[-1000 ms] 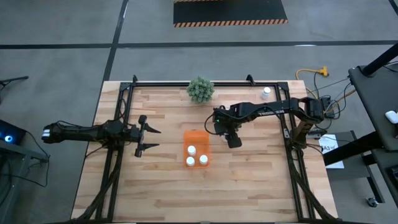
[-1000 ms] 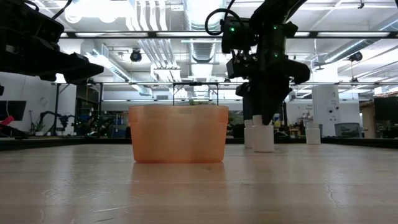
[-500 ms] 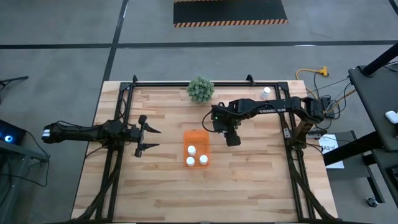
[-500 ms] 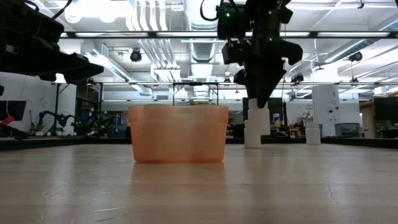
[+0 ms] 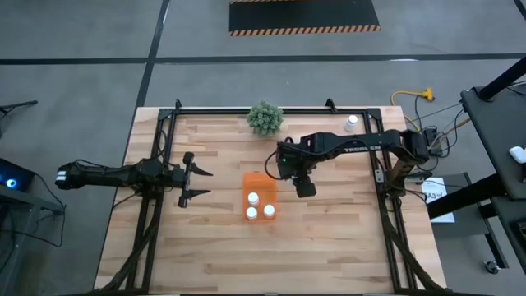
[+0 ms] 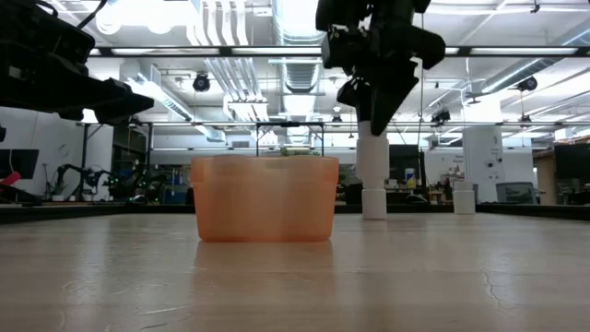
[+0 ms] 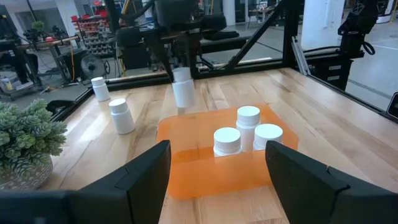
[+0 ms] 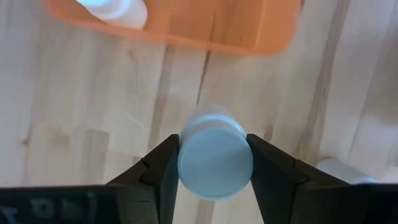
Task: Pick and place pill bottles into a basket
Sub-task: Put the bottom left white pill bottle into the orange bin
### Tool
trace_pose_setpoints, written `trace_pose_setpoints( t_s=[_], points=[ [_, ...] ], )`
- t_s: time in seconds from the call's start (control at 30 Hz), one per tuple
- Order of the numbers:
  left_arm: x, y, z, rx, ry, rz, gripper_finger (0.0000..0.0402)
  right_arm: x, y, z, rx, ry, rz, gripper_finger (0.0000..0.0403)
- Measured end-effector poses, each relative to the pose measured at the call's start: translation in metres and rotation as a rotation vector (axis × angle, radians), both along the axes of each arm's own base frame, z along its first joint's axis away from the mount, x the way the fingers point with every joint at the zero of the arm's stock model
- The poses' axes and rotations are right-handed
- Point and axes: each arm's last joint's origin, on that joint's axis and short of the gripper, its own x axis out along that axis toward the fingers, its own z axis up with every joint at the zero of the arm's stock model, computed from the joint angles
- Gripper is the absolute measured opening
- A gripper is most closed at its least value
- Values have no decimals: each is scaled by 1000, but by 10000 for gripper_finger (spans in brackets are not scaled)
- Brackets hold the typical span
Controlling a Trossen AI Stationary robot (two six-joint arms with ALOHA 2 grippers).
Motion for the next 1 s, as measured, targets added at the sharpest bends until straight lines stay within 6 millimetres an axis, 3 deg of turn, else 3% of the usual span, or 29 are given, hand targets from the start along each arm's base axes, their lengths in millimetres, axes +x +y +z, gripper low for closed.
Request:
trace_pose_setpoints(
  t_s=[0.4,0.83,1.0],
  points=[
    [0,0,0,0,0,0,245,11,21,16,1,-50,42,147],
    [0,0,0,0,0,0,245,48,31,31,-2,-61,83,147],
    [0,0,0,0,0,0,245,64,37,28,-4,-55,117,147]
  ],
)
